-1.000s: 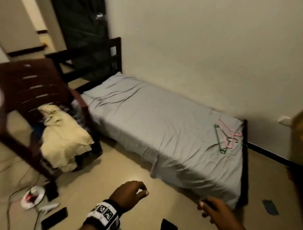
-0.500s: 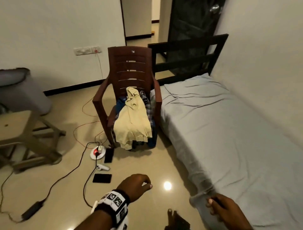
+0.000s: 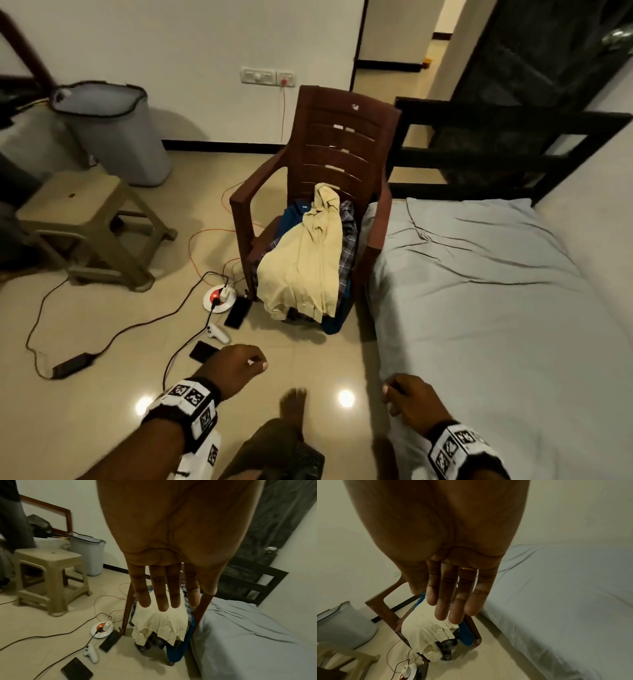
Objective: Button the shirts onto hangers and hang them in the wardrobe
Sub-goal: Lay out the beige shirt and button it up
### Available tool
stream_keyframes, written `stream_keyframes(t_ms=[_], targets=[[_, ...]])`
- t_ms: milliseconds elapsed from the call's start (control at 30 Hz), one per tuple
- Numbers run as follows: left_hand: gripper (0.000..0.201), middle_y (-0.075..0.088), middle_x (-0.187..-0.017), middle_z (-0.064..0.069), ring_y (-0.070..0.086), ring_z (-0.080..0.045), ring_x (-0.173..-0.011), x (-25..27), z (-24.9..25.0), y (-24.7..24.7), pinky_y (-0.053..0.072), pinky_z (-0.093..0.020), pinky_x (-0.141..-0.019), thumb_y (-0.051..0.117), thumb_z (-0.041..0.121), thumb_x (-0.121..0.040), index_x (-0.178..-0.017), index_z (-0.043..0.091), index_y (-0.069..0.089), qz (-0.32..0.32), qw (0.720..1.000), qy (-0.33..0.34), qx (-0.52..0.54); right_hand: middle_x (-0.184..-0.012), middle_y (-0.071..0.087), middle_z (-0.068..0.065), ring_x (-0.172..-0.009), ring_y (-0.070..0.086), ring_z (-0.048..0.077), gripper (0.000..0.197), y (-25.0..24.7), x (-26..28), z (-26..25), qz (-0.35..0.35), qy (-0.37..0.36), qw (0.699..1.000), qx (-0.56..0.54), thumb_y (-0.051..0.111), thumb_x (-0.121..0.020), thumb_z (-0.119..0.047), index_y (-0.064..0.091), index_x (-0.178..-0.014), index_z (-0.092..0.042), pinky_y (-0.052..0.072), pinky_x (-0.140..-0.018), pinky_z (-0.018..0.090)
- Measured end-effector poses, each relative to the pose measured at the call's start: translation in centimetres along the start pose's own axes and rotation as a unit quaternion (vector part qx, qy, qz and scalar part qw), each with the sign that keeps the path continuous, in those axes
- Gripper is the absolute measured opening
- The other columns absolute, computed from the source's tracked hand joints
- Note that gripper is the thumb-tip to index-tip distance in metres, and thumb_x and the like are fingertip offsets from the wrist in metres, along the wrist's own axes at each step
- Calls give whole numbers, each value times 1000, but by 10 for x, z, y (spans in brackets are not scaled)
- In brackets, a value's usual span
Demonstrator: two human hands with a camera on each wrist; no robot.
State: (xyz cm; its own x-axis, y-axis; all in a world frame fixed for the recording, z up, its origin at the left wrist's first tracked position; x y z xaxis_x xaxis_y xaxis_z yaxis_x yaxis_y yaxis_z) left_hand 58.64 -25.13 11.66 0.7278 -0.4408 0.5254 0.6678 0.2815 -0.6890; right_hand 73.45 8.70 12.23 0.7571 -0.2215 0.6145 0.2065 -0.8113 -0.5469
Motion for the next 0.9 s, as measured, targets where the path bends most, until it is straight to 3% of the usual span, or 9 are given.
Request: stream_keyframes(t_ms=[200,300,400,467,533,633,733,800,900], targets=[[11,70,-104,13,61,-5,-94,-86,-15,-41,41,-18,-76,61,39,-98,-97,32,69,0,998,-41,37,-79,70,-4,-61,62,7,17,-30,-123,-80,-30,-23,999,25,58,-98,-20,65,-82,-19,43,-50,12],[17,68,-105,15,59,-3,-96,-136,-19,-69,36,-6,-69,58,37,-100,-105,26,70,-23,998,-35,43,-79,71,-2,-61,62,9,15,-39,-182,-111,-48,-8,998,45,59,-97,-21,67,-84,-18,51,-59,20],[16,69,-105,14,62,-3,-99,-184,-27,-105,42,-10,-77,58,37,-100,-103,27,70,-44,996,-43,70,-82,71,4,-67,62,13,17,-42,-243,-145,-89,6,991,100,59,-96,-21,67,-82,-14,54,-70,33],[14,68,-101,15,62,4,-85,-209,-26,-130,48,-14,-77,58,35,-101,-103,27,68,-51,994,-37,84,-74,64,-1,-73,60,16,23,-47,-282,-169,-97,-14,984,150,59,-96,-20,60,-73,-22,49,-71,33],[9,65,-100,15,59,5,-79,-235,-25,-157,41,-8,-69,57,32,-102,-102,30,65,-53,994,-32,87,-74,61,-6,-81,62,20,24,-54,-327,-194,-96,-37,977,188,60,-96,-23,58,-73,-26,45,-73,30],[6,69,-96,17,61,6,-86,-266,-24,-193,39,-6,-72,61,28,-100,-99,32,66,-28,993,-24,113,-97,71,7,-96,66,25,17,-67,-389,-228,-108,-59,965,232,59,-97,-28,69,-94,-14,46,-77,31],[8,69,-90,22,61,12,-85,-295,-30,-216,46,-10,-72,65,31,-97,-94,38,66,-5,987,-44,152,-106,71,11,-102,64,29,14,-85,-468,-261,-103,-84,958,255,59,-97,-25,68,-93,-15,50,-86,34],[8,68,-93,23,59,15,-91,-308,-35,-222,46,-11,-75,65,36,-96,-95,43,64,2,986,-57,155,-115,67,14,-110,63,34,15,-95,-524,-280,-69,-104,946,298,58,-97,-25,69,-95,-14,50,-93,38],[13,64,-98,31,58,20,-94,-328,-37,-225,47,-12,-78,63,41,-96,-98,53,59,-1,982,-78,172,-139,52,22,-133,46,39,36,-101,-613,-300,-73,-124,909,392,52,-101,-27,64,-123,-2,38,-110,40]])
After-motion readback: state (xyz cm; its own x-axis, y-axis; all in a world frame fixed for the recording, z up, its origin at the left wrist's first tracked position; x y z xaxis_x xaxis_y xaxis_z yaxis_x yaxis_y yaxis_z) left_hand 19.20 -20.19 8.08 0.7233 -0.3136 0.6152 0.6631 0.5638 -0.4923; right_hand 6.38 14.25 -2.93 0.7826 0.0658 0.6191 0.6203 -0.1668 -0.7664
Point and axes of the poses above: each hand's wrist, its own x-axis away from the middle knuckle, its own y-axis out of the palm, z = x × y, the point moved 3 cm from there along -x, towards the middle knuckle
